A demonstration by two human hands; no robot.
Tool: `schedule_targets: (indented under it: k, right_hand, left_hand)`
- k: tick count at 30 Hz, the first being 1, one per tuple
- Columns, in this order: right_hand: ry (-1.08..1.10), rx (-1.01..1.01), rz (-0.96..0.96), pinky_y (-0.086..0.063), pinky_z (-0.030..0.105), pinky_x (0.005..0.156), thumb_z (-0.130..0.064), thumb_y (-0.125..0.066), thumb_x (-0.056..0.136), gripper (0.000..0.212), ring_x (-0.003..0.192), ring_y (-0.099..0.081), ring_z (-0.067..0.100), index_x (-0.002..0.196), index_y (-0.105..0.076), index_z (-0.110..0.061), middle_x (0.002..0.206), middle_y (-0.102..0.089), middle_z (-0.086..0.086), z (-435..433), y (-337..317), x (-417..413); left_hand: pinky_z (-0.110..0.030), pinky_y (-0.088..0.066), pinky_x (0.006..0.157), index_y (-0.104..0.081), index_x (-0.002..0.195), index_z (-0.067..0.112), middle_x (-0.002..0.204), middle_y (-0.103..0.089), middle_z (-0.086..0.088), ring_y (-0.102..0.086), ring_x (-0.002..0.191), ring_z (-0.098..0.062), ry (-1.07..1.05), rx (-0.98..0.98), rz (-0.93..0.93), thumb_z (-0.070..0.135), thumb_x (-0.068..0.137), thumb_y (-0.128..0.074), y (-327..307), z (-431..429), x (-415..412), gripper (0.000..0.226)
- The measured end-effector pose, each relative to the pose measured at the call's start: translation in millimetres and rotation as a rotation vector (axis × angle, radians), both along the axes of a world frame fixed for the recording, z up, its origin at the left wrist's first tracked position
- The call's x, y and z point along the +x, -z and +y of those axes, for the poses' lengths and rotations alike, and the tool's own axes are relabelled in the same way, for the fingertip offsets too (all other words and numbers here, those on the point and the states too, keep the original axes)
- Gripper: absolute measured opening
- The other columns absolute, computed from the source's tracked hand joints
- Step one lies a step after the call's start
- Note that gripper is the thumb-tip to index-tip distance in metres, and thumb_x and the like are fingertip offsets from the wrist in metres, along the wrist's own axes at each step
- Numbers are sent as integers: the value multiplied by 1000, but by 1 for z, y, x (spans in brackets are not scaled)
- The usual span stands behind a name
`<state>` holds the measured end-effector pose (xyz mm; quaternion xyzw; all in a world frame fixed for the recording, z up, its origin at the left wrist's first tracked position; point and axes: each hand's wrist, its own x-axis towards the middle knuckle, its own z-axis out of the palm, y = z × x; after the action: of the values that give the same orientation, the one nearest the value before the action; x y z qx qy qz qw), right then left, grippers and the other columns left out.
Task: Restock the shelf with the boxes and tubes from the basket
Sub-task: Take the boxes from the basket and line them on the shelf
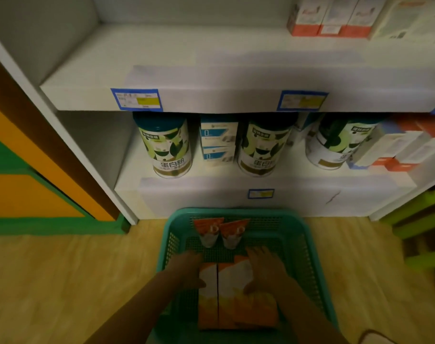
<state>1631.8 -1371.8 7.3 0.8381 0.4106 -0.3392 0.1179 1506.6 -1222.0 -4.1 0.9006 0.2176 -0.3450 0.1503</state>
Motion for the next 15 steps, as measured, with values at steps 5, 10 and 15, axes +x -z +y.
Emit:
schedule_targets:
  k: [5, 10, 15]
  right_hand:
    - [-55, -25, -32, -21, 40, 115, -40, -79, 66, 100, 137, -27, 26, 144, -23, -15, 149, -30, 9, 5, 21, -8]
    - [-108, -30, -122, -13, 43, 117, -44, -74, 70, 88, 137, -24, 29, 140, -33, -10, 146, -32, 13, 3, 17, -6]
    - [-191, -67, -135, -2, 47, 118, -53, -75, 64, 97, 134, -29, 30, 139, -33, -6, 143, -38, 14, -1, 20, -14]
  left_hand:
    - [-42, -41, 106, -39, 137, 16, 142, -45, -8, -42, 131, -26, -28, -14, 28, 47, 74, -69, 21, 1, -2, 76]
    - [-41, -39, 107, -35, 139, 14, 143, -42, -9, -39, 133, -26, -39, -42, 39, 44, 76, -68, 25, -1, 1, 77]
    - [-41, -40, 107, -37, 137, 15, 142, -44, -9, -41, 131, -26, -72, -86, 41, 43, 75, -69, 29, -5, 6, 75]
